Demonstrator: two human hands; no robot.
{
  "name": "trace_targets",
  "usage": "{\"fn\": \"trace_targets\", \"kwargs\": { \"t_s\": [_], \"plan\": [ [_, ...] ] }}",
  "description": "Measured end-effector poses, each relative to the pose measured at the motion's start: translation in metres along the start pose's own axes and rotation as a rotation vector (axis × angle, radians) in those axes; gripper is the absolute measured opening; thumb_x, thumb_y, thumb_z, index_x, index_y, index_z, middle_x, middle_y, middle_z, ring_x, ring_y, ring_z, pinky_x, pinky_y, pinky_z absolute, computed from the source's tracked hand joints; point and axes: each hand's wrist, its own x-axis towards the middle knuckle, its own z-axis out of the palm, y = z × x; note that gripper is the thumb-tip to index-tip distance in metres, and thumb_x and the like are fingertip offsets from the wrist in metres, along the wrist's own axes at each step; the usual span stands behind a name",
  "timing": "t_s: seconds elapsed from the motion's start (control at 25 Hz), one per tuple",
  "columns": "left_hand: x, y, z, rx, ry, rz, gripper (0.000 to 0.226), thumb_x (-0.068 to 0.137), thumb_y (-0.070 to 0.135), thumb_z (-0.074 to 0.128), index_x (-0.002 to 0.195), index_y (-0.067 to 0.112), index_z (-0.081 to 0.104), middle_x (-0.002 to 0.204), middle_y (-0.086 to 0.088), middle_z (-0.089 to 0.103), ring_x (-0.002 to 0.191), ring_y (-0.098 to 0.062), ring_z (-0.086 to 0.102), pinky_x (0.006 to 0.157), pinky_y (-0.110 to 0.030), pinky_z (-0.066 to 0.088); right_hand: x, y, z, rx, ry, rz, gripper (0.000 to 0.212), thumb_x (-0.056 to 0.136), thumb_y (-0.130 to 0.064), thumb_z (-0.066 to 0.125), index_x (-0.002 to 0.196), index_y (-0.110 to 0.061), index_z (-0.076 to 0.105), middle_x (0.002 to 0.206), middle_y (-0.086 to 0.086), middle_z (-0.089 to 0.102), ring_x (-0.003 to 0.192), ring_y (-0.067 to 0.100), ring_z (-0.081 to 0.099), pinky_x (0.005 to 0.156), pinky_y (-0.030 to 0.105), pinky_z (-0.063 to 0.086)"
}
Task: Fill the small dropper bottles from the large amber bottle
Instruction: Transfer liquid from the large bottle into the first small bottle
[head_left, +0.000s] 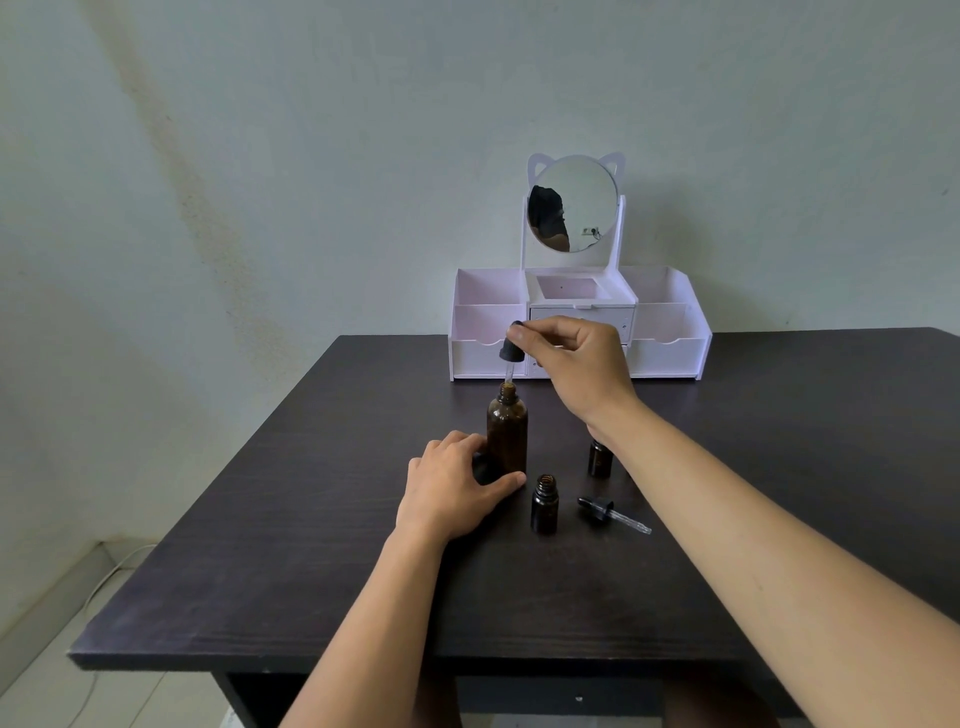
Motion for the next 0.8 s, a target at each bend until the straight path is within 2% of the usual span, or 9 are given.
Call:
{"fn": "trace_targets", "kwargs": {
  "t_s": [0.2, 0.32, 0.4, 0.44, 0.52, 0.6, 0.68, 0.72, 0.8],
  "plan": [
    [0.000, 0.000, 0.001, -0.013, -0.004, -0.004, 0.059, 0.077, 0.075, 0.060, 0.119, 0.035, 0.060, 0.122, 0.010, 0.058, 0.114, -0.017, 0.053, 0.096, -0.041, 0.044, 0.003, -0.013, -0.004, 0.104, 0.059, -0.029, 0.007, 0.089, -0.025, 0.076, 0.088, -0.020, 0.080, 0.079, -0.011, 0.078, 0.081, 0.000, 0.071, 0.082, 0.019, 0.052],
    [-0.002, 0.000, 0.000, -0.007, -0.005, -0.007, 0.059, 0.077, 0.076, 0.060, 0.119, 0.035, 0.060, 0.122, 0.011, 0.058, 0.115, -0.016, 0.053, 0.095, -0.039, 0.042, 0.008, -0.027, -0.012, 0.139, 0.155, -0.054, 0.003, 0.090, -0.021, 0.074, 0.089, -0.020, 0.076, 0.061, -0.023, 0.069, 0.062, -0.009, 0.061, 0.065, 0.009, 0.047],
    [-0.003, 0.002, -0.001, -0.023, -0.006, -0.012, 0.061, 0.076, 0.073, 0.062, 0.124, 0.036, 0.057, 0.122, 0.014, 0.058, 0.116, -0.014, 0.052, 0.095, -0.037, 0.039, 0.011, -0.034, -0.021, 0.186, 0.216, -0.045, 0.001, 0.089, -0.023, 0.075, 0.089, -0.021, 0.076, 0.061, -0.022, 0.069, 0.061, -0.008, 0.061, 0.068, 0.012, 0.049],
    [-0.004, 0.002, -0.002, -0.059, -0.011, -0.018, 0.064, 0.075, 0.070, 0.066, 0.128, 0.036, 0.053, 0.121, 0.016, 0.058, 0.117, -0.012, 0.051, 0.096, -0.037, 0.038, 0.012, -0.036, -0.027, 0.214, 0.242, -0.022, 0.002, 0.088, -0.025, 0.076, 0.087, -0.024, 0.076, 0.066, -0.020, 0.070, 0.064, -0.006, 0.061, 0.069, 0.017, 0.051],
    [-0.007, 0.002, -0.004, -0.219, -0.007, -0.041, 0.071, 0.073, 0.057, 0.078, 0.131, 0.035, 0.043, 0.117, 0.018, 0.058, 0.113, -0.008, 0.053, 0.097, -0.035, 0.039, 0.010, -0.039, -0.037, 0.259, 0.282, 0.067, 0.004, 0.087, -0.032, 0.077, 0.083, -0.030, 0.077, 0.073, -0.016, 0.070, 0.069, 0.003, 0.060, 0.060, 0.022, 0.050],
    [-0.014, 0.000, -0.005, -0.422, 0.027, -0.079, 0.065, 0.073, 0.034, 0.083, 0.120, 0.028, 0.039, 0.110, 0.010, 0.056, 0.104, -0.009, 0.058, 0.089, -0.025, 0.044, 0.005, -0.039, -0.048, 0.303, 0.305, 0.155, 0.007, 0.087, -0.035, 0.077, 0.085, -0.028, 0.077, 0.075, -0.014, 0.070, 0.068, 0.007, 0.057, 0.054, 0.018, 0.048],
    [-0.025, 0.003, -0.009, -0.518, 0.048, -0.102, 0.045, 0.077, 0.016, 0.076, 0.104, 0.023, 0.042, 0.102, 0.003, 0.057, 0.098, -0.014, 0.062, 0.078, -0.016, 0.044, -0.004, -0.036, -0.059, 0.345, 0.302, 0.231, 0.012, 0.086, -0.037, 0.078, 0.087, -0.025, 0.078, 0.079, -0.013, 0.073, 0.071, 0.007, 0.059, 0.061, 0.020, 0.048],
    [-0.031, 0.005, -0.010, -0.522, 0.023, -0.092, 0.035, 0.076, 0.015, 0.072, 0.100, 0.024, 0.047, 0.100, 0.004, 0.060, 0.098, -0.014, 0.063, 0.079, -0.018, 0.045, -0.009, -0.033, -0.063, 0.360, 0.295, 0.268, 0.013, 0.085, -0.037, 0.078, 0.087, -0.024, 0.078, 0.082, -0.012, 0.073, 0.074, 0.008, 0.060, 0.067, 0.023, 0.048],
    [-0.042, 0.011, -0.012, -0.484, -0.078, -0.029, 0.029, 0.067, 0.029, 0.067, 0.095, 0.034, 0.059, 0.099, 0.012, 0.065, 0.101, -0.004, 0.062, 0.093, -0.026, 0.046, -0.022, -0.028, -0.070, 0.371, 0.272, 0.323, 0.014, 0.084, -0.038, 0.079, 0.085, -0.024, 0.078, 0.086, -0.012, 0.074, 0.079, 0.010, 0.060, 0.073, 0.028, 0.046]
  ]
}}
